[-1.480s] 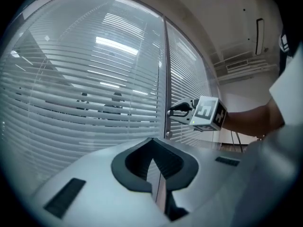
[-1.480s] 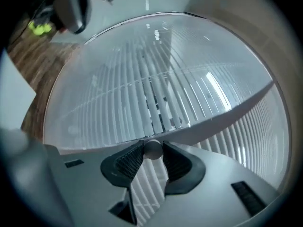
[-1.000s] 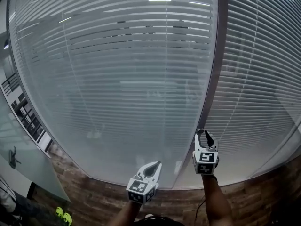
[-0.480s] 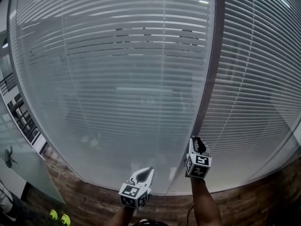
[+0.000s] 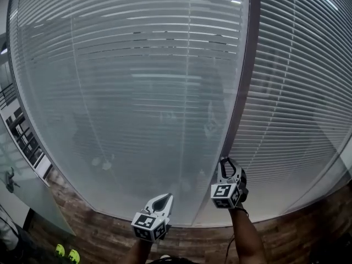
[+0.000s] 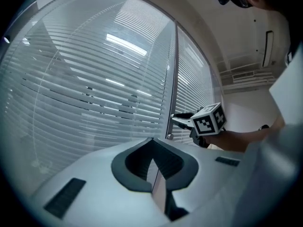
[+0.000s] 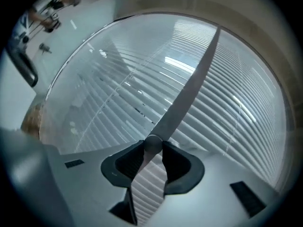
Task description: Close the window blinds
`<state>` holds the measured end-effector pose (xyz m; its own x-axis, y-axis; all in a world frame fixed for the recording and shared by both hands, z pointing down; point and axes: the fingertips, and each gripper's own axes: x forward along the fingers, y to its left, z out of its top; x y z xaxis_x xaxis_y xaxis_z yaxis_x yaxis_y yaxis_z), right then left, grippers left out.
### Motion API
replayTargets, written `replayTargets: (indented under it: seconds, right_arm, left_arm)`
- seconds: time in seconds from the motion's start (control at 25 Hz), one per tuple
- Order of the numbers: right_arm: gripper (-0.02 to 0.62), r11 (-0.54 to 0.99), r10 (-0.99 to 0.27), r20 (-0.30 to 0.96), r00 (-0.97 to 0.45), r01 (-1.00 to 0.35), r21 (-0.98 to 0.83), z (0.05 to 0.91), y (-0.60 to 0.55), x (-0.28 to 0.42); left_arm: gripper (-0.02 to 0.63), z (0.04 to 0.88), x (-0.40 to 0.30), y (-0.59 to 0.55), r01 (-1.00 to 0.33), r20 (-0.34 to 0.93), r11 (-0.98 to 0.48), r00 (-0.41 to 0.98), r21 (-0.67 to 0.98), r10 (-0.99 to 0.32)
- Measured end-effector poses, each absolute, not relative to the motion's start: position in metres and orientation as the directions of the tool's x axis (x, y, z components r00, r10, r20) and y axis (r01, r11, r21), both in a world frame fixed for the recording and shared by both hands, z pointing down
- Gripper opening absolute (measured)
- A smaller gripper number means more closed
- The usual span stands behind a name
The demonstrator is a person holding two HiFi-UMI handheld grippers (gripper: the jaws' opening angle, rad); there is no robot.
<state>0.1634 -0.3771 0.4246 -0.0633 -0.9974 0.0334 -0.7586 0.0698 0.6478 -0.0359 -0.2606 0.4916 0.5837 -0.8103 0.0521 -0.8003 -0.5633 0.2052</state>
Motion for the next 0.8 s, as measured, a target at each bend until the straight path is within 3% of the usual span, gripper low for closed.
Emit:
replayTargets:
  seconds: [0.2,0.36,0.8]
  right_arm:
    - [0.127,0.024,-1.0,0.014,-0.027,-0.413,0.911,0.4268,-0.3787,0.1604]
    - [0.127,0.013,-1.0,0.011,-0.014,-0.185,0.983,0.4311,-0.3792,0.1588]
    - [0.127,0.021,-1.0,0.024,0.012,-0.193,0.981,0.4292,-0.3808,0.1587]
  left_arm:
    - [0.0,0.4884,-0.0438,-0.2614,-0.816,0.057,-0.539,0.561,0.21,-0.826]
    - [0.0,0.4941,-0.0463,-0.2616,-0.819,0.066,-0.537,0.558,0.203,-0.827]
    - [0.0,0.4893,-0.0402,-0.2594,-0.816,0.061,-0.551,0.567,0.173,-0.821]
